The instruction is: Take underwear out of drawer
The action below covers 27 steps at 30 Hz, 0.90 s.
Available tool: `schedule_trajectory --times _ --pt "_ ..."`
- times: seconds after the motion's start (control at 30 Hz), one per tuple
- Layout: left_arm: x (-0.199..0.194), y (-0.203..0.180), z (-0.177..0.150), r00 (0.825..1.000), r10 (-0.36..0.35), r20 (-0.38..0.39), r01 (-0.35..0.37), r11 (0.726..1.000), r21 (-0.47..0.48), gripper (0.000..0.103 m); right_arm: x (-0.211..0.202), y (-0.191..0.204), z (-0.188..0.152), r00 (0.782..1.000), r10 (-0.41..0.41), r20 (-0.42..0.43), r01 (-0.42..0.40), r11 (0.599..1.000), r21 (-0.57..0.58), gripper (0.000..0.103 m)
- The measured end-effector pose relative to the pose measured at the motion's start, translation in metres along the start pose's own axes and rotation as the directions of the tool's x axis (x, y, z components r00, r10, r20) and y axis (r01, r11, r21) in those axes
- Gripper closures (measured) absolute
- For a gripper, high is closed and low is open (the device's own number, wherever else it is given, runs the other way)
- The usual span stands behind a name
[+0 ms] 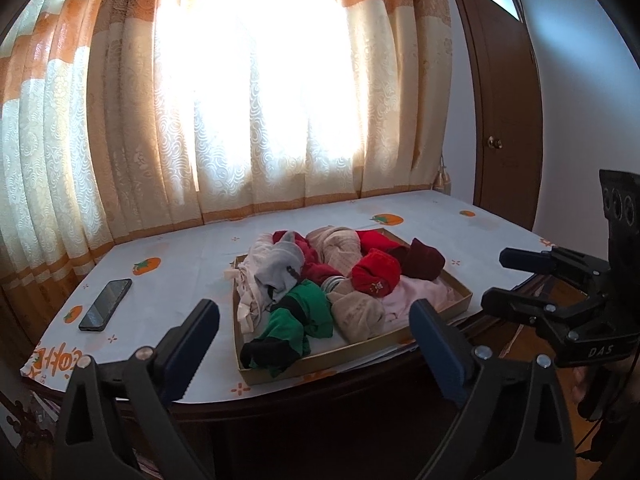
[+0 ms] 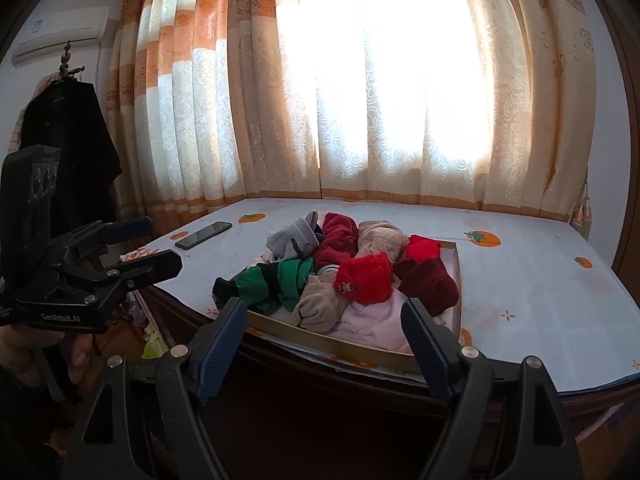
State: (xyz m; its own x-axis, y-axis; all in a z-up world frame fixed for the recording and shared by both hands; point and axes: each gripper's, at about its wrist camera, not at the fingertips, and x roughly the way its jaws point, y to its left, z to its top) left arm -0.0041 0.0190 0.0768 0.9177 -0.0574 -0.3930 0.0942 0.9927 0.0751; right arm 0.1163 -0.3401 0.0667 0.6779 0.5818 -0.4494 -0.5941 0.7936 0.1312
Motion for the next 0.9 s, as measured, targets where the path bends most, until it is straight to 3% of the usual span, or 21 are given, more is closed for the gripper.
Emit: schedule_trajectory --times 0.8,0.9 --pt "-0.006 -0.004 -0.006 1.000 -0.014 -0.018 0.014 1.000 -0.026 0.005 -0.008 0.015 -0.005 0.999 0.020 0.025 -0.020 0.999 -0.025 0.022" --pt "-0.005 -0.004 -0.007 1.000 0.001 -0.031 -0.002 1.000 -0.029 0.000 -0.009 0.016 -0.005 0.999 0.021 0.024 -0.021 0.999 -0.024 0.022"
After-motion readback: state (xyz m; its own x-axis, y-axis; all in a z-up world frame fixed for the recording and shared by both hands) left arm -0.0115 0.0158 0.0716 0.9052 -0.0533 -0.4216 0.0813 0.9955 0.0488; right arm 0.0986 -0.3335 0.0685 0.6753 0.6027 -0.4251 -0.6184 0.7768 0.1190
